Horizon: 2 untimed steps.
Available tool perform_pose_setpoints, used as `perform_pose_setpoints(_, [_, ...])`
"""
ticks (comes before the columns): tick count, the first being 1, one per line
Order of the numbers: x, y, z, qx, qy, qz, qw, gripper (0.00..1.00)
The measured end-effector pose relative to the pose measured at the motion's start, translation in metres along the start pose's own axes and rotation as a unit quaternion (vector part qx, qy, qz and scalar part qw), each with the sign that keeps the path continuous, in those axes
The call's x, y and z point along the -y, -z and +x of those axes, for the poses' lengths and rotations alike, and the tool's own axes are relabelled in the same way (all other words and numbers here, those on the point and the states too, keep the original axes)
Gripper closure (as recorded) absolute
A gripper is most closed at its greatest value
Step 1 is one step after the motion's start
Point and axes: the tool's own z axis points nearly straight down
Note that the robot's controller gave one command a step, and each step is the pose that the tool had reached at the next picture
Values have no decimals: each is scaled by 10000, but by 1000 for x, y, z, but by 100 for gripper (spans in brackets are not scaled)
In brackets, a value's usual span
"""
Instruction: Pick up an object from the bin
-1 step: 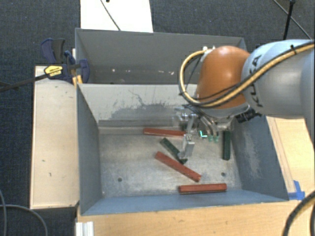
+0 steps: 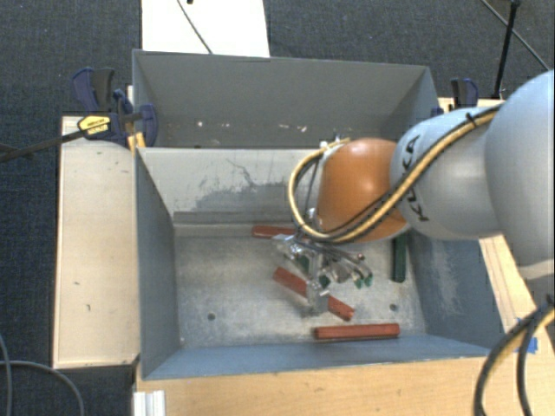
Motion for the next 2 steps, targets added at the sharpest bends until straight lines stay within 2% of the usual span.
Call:
perform_pose_setpoints(1, [1,2,-2,24,-25,8,10000,100])
perform_pose_setpoints(2, [-25,131,12,64,137,20,9999,100])
